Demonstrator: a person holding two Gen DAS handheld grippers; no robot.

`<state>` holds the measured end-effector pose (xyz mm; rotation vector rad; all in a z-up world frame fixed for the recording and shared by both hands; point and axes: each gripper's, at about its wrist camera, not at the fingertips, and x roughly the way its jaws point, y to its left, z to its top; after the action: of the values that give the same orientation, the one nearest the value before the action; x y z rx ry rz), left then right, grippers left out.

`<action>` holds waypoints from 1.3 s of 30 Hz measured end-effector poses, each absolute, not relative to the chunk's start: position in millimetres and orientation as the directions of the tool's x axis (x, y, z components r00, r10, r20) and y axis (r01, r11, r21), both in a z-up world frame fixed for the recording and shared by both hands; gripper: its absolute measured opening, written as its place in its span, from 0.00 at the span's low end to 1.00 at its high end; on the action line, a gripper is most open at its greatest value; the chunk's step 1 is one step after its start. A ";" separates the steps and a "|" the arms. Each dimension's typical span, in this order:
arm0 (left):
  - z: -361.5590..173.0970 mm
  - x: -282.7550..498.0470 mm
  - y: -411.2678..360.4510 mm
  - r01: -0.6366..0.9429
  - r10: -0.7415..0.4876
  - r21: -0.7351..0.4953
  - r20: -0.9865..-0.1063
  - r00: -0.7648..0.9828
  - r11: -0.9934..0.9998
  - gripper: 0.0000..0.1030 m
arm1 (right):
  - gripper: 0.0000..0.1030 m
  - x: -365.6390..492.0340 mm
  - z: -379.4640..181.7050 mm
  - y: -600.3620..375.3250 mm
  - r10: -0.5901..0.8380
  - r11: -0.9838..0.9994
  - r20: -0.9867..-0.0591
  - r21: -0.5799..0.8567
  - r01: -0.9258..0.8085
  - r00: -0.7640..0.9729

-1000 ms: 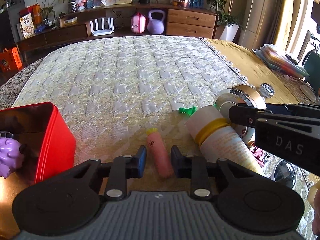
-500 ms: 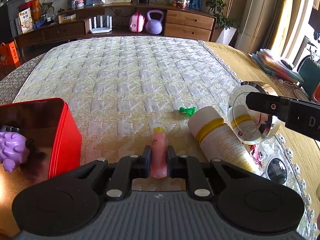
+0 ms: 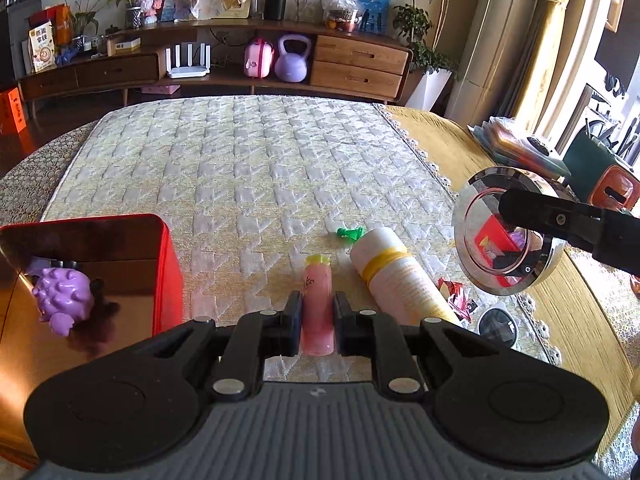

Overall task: Organize rigid objects
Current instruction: 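Carry highlighter with left tool and tape roll with right tool into the tin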

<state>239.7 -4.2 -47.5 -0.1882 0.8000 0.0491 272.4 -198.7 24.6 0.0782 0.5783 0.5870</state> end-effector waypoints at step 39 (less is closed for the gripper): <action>-28.5 150.3 166.9 -0.344 0.190 -0.079 -0.709 0.679 0.936 0.15 | 0.22 192.2 33.8 -35.8 0.672 0.692 -0.520 0.185 -0.698 0.527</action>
<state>150.3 166.9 -28.5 -0.2133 0.7685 0.3026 192.2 -35.8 33.8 -0.0484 0.6002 0.8189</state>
